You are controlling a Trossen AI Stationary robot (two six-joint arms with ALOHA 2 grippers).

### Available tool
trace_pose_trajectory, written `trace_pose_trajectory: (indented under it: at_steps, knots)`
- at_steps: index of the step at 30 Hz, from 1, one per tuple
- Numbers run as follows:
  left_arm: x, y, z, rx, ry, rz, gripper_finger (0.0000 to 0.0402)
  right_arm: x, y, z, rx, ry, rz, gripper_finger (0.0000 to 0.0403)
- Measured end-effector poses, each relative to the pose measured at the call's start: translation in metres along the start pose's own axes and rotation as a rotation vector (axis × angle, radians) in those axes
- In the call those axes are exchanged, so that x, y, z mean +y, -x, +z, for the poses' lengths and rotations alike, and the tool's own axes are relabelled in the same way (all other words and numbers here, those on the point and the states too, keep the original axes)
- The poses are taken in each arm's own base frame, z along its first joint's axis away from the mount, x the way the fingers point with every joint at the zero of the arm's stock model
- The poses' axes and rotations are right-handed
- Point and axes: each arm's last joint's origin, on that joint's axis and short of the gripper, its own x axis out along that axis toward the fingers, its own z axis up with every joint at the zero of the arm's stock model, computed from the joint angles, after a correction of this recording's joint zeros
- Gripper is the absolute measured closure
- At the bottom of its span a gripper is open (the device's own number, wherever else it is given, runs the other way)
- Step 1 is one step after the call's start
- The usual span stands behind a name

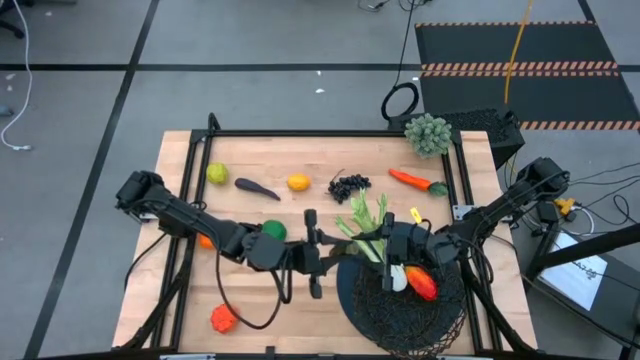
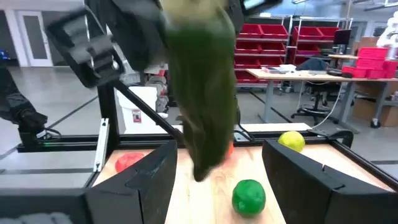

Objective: Build produce basket
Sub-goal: Put the green chili pepper into the wire basket

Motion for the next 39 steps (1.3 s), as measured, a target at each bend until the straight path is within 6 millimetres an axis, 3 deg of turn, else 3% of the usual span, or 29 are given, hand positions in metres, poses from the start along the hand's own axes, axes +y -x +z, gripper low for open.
trace_pose_trajectory:
  at_steps: [6,21,30,33,39]
  knots:
    - [0.003,0.001,0.002,-0.010,0.026,-0.002,0.0284,0.000,-0.001,0.003,-0.026,-0.019,0.038,0.0173]
    - [0.005,-0.021,-0.012,-0.045,0.114,-0.063,0.0284,-0.003,-0.003,0.008,-0.078,-0.055,0.053,0.0175]
    - [0.005,-0.026,-0.018,-0.021,0.132,-0.068,0.0281,-0.004,-0.003,0.010,-0.090,-0.014,0.049,0.0253]
    - [0.004,-0.025,-0.018,-0.021,0.153,-0.071,0.0258,-0.004,-0.003,0.010,-0.089,0.009,0.047,0.0271]
    - [0.007,-0.011,-0.009,-0.007,0.169,-0.102,0.0170,-0.005,-0.004,0.010,-0.088,0.028,0.031,0.0273]
